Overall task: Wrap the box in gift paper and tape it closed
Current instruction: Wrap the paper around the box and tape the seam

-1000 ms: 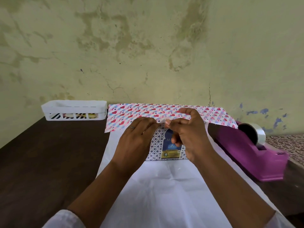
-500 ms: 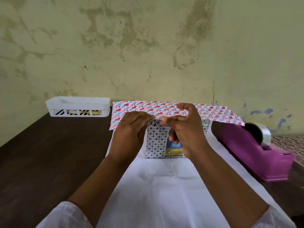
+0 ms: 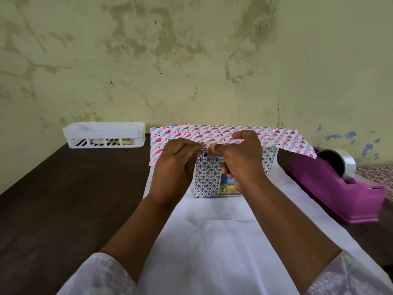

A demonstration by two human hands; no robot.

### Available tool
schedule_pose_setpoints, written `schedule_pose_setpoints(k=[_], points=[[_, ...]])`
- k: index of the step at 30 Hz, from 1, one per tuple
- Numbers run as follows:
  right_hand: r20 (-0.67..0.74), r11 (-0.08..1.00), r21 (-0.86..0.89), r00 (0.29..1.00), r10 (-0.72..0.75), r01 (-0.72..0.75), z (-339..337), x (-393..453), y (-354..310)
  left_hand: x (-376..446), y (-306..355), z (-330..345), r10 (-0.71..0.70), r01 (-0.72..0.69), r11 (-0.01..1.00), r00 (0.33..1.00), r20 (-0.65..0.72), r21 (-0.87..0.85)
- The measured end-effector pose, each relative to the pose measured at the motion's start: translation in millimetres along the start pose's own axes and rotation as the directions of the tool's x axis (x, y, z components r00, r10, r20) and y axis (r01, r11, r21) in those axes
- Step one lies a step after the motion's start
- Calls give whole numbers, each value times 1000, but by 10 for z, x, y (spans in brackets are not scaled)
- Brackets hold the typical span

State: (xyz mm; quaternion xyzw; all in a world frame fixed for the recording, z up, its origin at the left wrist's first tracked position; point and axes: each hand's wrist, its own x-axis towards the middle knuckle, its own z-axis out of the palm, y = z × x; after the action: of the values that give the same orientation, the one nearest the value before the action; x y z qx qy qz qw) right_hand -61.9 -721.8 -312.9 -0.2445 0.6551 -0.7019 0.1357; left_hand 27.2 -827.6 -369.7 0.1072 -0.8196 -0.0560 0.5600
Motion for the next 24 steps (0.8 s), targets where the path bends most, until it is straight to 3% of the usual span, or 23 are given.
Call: schedule_pose_setpoints(k=[6, 11, 16, 24], points=[[-56, 997, -69, 998, -29, 25, 56, 12, 36, -2, 51, -48, -103, 104, 994, 993, 59, -29], [-66, 987, -156, 996, -54, 43, 75, 53, 26, 51, 71, -77, 30, -43, 993, 993, 118, 106], [-21, 937, -330, 992, -127, 113, 29, 80, 48, 59, 59, -52, 31, -49, 982, 994, 102, 181], [115, 807, -521, 959, -258, 280, -130, 63, -14, 55, 113, -60, -58, 58, 998, 996, 65, -4]])
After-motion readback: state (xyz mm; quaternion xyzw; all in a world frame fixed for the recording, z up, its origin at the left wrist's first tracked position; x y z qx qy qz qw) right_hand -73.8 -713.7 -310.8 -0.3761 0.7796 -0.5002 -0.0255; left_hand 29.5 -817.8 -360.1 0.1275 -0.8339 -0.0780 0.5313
